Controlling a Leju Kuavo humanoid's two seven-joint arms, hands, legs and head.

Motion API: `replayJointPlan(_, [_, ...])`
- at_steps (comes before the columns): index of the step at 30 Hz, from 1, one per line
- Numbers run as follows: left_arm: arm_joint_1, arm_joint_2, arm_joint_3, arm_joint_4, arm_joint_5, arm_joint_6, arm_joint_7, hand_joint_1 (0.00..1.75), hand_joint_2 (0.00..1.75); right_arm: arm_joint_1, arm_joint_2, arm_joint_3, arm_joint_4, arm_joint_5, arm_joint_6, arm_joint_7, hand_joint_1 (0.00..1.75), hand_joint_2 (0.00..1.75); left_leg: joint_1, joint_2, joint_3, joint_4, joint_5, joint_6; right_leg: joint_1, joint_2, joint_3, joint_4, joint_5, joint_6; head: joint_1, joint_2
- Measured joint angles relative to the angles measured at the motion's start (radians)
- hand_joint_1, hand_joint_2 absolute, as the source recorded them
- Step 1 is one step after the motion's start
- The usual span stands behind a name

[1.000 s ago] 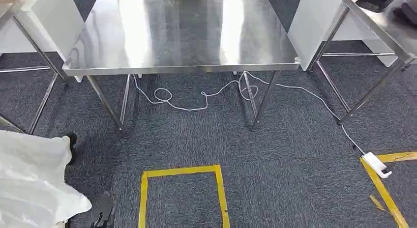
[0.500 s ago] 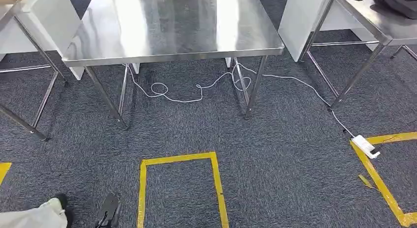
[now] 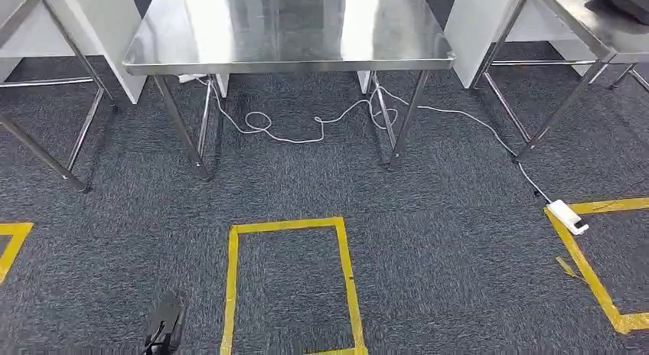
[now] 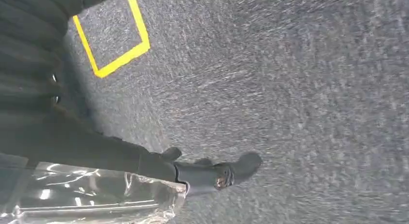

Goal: Take the parts from the cabinet and place them on the table.

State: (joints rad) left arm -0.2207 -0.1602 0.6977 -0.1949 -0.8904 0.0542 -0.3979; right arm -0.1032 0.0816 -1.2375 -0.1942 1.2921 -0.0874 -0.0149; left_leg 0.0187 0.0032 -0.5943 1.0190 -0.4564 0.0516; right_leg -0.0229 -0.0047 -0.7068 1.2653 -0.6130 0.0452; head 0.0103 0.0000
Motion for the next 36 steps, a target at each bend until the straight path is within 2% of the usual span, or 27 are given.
replayJointPlan(1, [0.0,0.0,0.0,0.0,0.0,0.0,0.0,0.0,0.0,0.0,0.0,0.0,0.0,0.0,0.0,0.001,0.0,1.75,-0.001,0.002,-0.018,0.001,0.013,-0.001,0.001,0.0,-0.002,0.053,-0.005,0.011,0.0,0.0])
replayJointPlan(2, [0.0,-0.001,0.0,0.0,0.0,0.0,0.0,0.0,0.0,0.0,0.0,0.0,0.0,0.0,0.0,0.003,0.0,1.75,-0.002,0.003,-0.035,0.001,0.027,-0.003,0.001,0.001,0.015,0.065,0.017,0.025,0.0,0.0])
replayJointPlan(4, [0.0,-0.001,0.0,0.0,0.0,0.0,0.001,0.0,0.0,-0.001,-0.002,0.0,0.0,0.0,0.0,0.006,0.0,1.75,-0.002,0.004,-0.067,0.001,0.054,-0.01,0.0,0.001,0.107,-0.023,0.084,0.047,0.0,0.0])
replayJointPlan(5, [0.0,-0.001,0.0,0.0,0.0,0.001,0.002,0.0,0.0,-0.004,-0.002,0.0,0.0,0.0,0.0,0.007,0.0,1.75,-0.002,0.004,-0.081,0.001,0.068,-0.014,0.0,0.001,0.18,-0.113,0.09,0.043,0.0,0.0])
replayJointPlan(6, [-0.001,-0.001,0.0,0.0,0.0,0.001,0.002,0.0,0.0,-0.008,-0.002,0.0,0.0,0.0,0.0,0.008,0.0,1.75,-0.004,0.004,-0.085,0.004,0.078,-0.021,0.001,0.002,0.26,-0.217,0.061,0.03,0.0,0.0])
replayJointPlan(7, [-0.002,-0.002,0.0,0.0,0.0,0.001,0.002,0.0,0.0,-0.013,-0.003,0.0,0.0,0.0,0.0,0.008,0.0,1.75,-0.006,0.006,-0.091,0.003,0.09,-0.028,0.019,0.004,0.317,-0.321,0.028,0.013,0.0,0.0])
replayJointPlan(10, [0.0,-0.005,0.0,0.0,0.0,0.0,-0.001,0.0,0.0,-0.011,-0.003,0.0,0.0,0.0,0.002,0.008,0.0,1.75,-0.001,0.009,-0.089,-0.019,0.132,-0.048,0.028,0.008,0.279,-0.303,0.051,-0.017,-0.006,0.0])
replayJointPlan(11, [0.004,-0.005,0.0,0.0,0.0,0.0,-0.002,0.0,0.0,-0.009,-0.002,0.0,0.001,-0.001,0.004,0.009,0.0,1.75,0.005,0.006,-0.096,-0.017,0.125,-0.055,0.002,0.006,0.268,-0.308,0.07,-0.032,-0.006,0.0])
replayJointPlan(13, [0.008,-0.004,0.0,0.0,0.0,0.0,-0.002,0.0,0.0,-0.005,-0.002,0.0,0.001,-0.001,0.006,0.009,0.0,1.75,0.007,0.004,-0.12,0.06,-0.013,-0.06,0.004,-0.001,0.241,-0.307,0.097,-0.062,-0.013,0.0])
replayJointPlan(14, [0.009,-0.005,0.0,0.0,0.0,0.0,-0.002,0.0,0.0,-0.005,-0.001,0.0,0.001,-0.001,0.006,0.009,0.0,1.75,0.007,0.001,-0.132,0.13,-0.078,-0.064,0.007,-0.002,0.226,-0.307,0.11,-0.066,-0.014,0.0])
replayJointPlan(15, [0.009,-0.005,0.0,0.0,0.0,0.0,-0.002,0.0,0.0,-0.005,-0.001,0.0,0.001,-0.001,0.006,0.009,0.0,1.75,0.007,-0.001,-0.143,0.209,-0.121,-0.069,0.011,-0.002,0.217,-0.305,0.125,-0.066,-0.014,0.0])
replayJointPlan(16, [0.01,-0.005,0.0,0.0,0.0,0.0,-0.002,0.0,0.0,-0.005,0.0,0.0,0.001,-0.001,0.006,0.009,0.0,1.75,0.008,-0.001,-0.145,0.27,-0.129,-0.073,0.012,-0.003,0.198,-0.302,0.138,-0.065,-0.014,0.0])
replayJointPlan(18, [0.01,-0.004,0.0,0.0,0.0,0.0,-0.002,0.0,0.0,-0.003,0.0,0.0,0.001,-0.001,0.007,0.009,0.0,1.75,0.009,-0.001,-0.108,0.284,-0.069,-0.076,0.012,-0.003,0.159,-0.289,0.158,-0.058,-0.014,0.0])
replayJointPlan(20, [0.009,-0.004,0.0,0.0,0.0,0.0,-0.002,0.0,0.0,-0.001,0.0,0.0,0.001,-0.001,0.007,0.009,0.0,1.75,0.011,-0.001,0.016,0.143,-0.026,-0.071,0.01,-0.003,0.122,-0.265,0.168,-0.047,-0.015,0.0])
replayJointPlan(21, [0.006,-0.004,0.0,-0.001,0.0,0.0,-0.003,0.0,0.0,-0.001,0.0,0.0,0.001,-0.001,0.007,0.009,0.0,1.75,0.01,-0.003,0.078,0.052,-0.065,-0.064,0.011,-0.003,0.11,-0.252,0.171,-0.043,-0.015,0.0])
replayJointPlan(22, [0.004,-0.004,0.0,-0.001,0.0,0.0,-0.004,0.0,0.0,-0.001,0.002,0.0,0.001,-0.001,0.008,0.009,0.0,1.75,0.005,-0.004,0.11,-0.001,-0.084,-0.06,0.016,-0.004,0.102,-0.242,0.175,-0.036,-0.014,0.0])
replayJointPlan(24, [0.004,-0.004,0.0,-0.001,0.001,0.002,-0.005,0.0,0.0,-0.003,0.003,0.0,0.001,-0.001,0.008,0.009,0.0,1.75,-0.005,-0.003,0.1,-0.001,-0.081,-0.048,0.012,-0.007,0.097,-0.244,0.19,-0.021,-0.014,0.0])
replayJointPlan(25, [0.004,-0.004,0.0,0.0,0.001,0.002,-0.005,0.0,0.0,-0.002,0.004,0.0,0.001,-0.001,0.009,0.009,0.0,1.75,-0.009,-0.003,0.097,-0.003,-0.073,-0.035,0.011,-0.007,0.096,-0.25,0.202,-0.012,-0.013,0.0])
replayJointPlan(26, [0.004,-0.007,0.0,0.0,0.001,0.002,-0.005,0.0,0.0,0.001,0.004,0.0,0.002,-0.001,0.009,0.01,0.0,1.75,0.0,0.001,0.083,-0.019,-0.052,-0.021,0.023,-0.006,0.09,-0.247,0.207,-0.006,-0.013,0.0])
replayJointPlan(27, [0.0,-0.008,0.0,0.0,0.001,0.002,-0.005,0.0,0.0,0.002,0.003,0.0,0.002,-0.001,0.009,0.01,0.0,1.75,0.0,0.006,0.075,-0.02,-0.038,-0.013,0.011,-0.004,0.074,-0.227,0.174,-0.009,-0.017,0.0])
replayJointPlan(28, [-0.001,-0.007,0.0,0.0,0.002,0.002,-0.006,0.0,0.0,0.001,0.004,0.0,0.002,-0.001,0.009,0.011,0.0,1.75,0.001,0.006,0.054,-0.02,-0.026,-0.004,0.012,-0.002,0.062,-0.187,0.119,-0.02,-0.008,0.0])
replayJointPlan(30, [-0.001,-0.008,0.0,0.0,0.001,0.003,-0.004,0.0,0.0,0.001,0.001,0.0,0.002,-0.002,0.009,0.011,0.0,1.75,0.001,0.007,0.018,-0.019,0.002,-0.005,0.005,0.0,0.028,-0.056,0.013,-0.028,-0.003,0.0])
replayJointPlan(31, [0.0,-0.008,0.0,0.0,0.0,0.002,-0.003,0.0,0.0,0.001,0.001,0.0,0.002,-0.002,0.009,0.011,0.0,1.75,0.002,0.008,-0.001,-0.018,0.016,-0.008,0.002,0.0,0.024,0.004,-0.005,-0.019,0.001,0.0])
replayJointPlan(32, [0.0,-0.008,0.0,0.0,0.0,0.002,-0.003,0.0,0.0,0.001,0.001,0.0,0.002,-0.002,0.009,0.01,0.0,1.75,0.004,0.01,-0.013,-0.017,0.031,-0.012,-0.001,0.0,0.032,0.038,0.009,-0.003,0.003,0.0])
replayJointPlan(34, [0.0,-0.009,0.0,0.0,0.0,0.002,-0.002,0.0,0.0,0.0,0.0,0.0,0.002,-0.002,0.009,0.01,0.0,1.75,0.009,0.012,-0.048,-0.015,0.059,-0.024,-0.011,0.0,0.094,-0.004,0.078,0.034,0.003,0.0])
replayJointPlan(35, [0.0,-0.008,0.0,0.0,0.0,0.002,-0.002,0.0,0.0,0.0,0.001,0.0,0.002,-0.002,0.009,0.01,0.0,1.75,0.014,0.012,-0.063,-0.015,0.072,-0.032,-0.018,0.0,0.157,-0.083,0.101,0.046,0.003,0.0])
replayJointPlan(36, [-0.001,-0.008,0.0,0.0,0.0,0.003,-0.002,0.0,0.0,-0.001,0.002,0.0,0.002,-0.002,0.009,0.011,0.0,1.75,0.014,0.011,-0.07,-0.014,0.083,-0.041,-0.026,0.0,0.228,-0.178,0.092,0.047,0.006,0.0])
